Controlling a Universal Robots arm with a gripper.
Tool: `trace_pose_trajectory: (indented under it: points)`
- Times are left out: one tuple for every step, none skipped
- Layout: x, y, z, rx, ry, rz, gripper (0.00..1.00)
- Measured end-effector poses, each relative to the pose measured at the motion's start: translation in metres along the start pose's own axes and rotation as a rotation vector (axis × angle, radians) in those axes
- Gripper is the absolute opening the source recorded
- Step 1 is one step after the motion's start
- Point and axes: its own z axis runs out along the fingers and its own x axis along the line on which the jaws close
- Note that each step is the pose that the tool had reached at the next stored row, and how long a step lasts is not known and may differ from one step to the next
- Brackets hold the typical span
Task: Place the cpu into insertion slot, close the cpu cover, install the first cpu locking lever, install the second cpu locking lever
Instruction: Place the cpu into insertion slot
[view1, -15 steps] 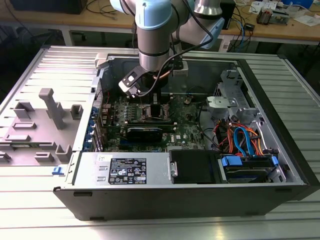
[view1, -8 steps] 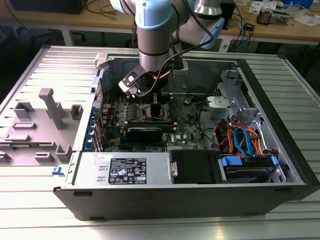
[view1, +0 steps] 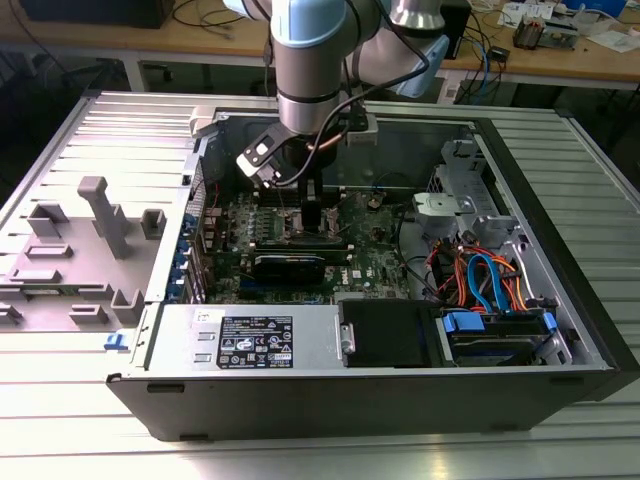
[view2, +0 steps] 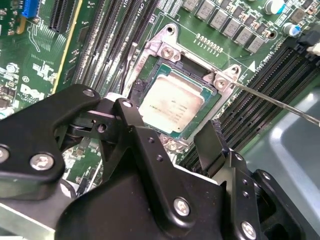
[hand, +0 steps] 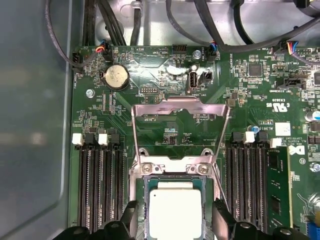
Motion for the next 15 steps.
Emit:
trace_pose_trajectory:
  points:
    - [0.0000, 0.0003, -0.0018, 0.0017, 0.0000, 0.000, 0.67]
    - [-0.0001, 0.0005, -0.0033, 0.0034, 0.0001, 0.000, 0.61]
    - [-0.0001, 0.0008, -0.0048, 0.0054, 0.0001, 0.000, 0.61]
    - [-0.0001, 0.0011, -0.0061, 0.0073, 0.0000, 0.000, 0.55]
    - [-0.0001, 0.0014, -0.0077, 0.0099, 0.0001, 0.000, 0.55]
    - [-0.0002, 0.0016, -0.0085, 0.0115, 0.0001, 0.000, 0.49]
    - [-0.0002, 0.0020, -0.0095, 0.0138, 0.0001, 0.000, 0.43]
    - [-0.0001, 0.0022, -0.0099, 0.0152, 0.0002, 0.000, 0.36]
    - [-0.0002, 0.0022, -0.0100, 0.0157, 0.0003, 0.000, 0.31]
    - [-0.0002, 0.0022, -0.0100, 0.0159, 0.0002, 0.000, 0.25]
    - [-0.0002, 0.0022, -0.0100, 0.0159, 0.0001, 0.000, 0.18]
    - [-0.0002, 0.0022, -0.0100, 0.0160, 0.0002, 0.000, 0.12]
    - [-0.0002, 0.0022, -0.0100, 0.0160, 0.0001, 0.000, 0.12]
    - [-0.0002, 0.0022, -0.0100, 0.0161, 0.0001, 0.000, 0.12]
    - [-0.0002, 0.0022, -0.0100, 0.0161, 0.0001, 0.000, 0.12]
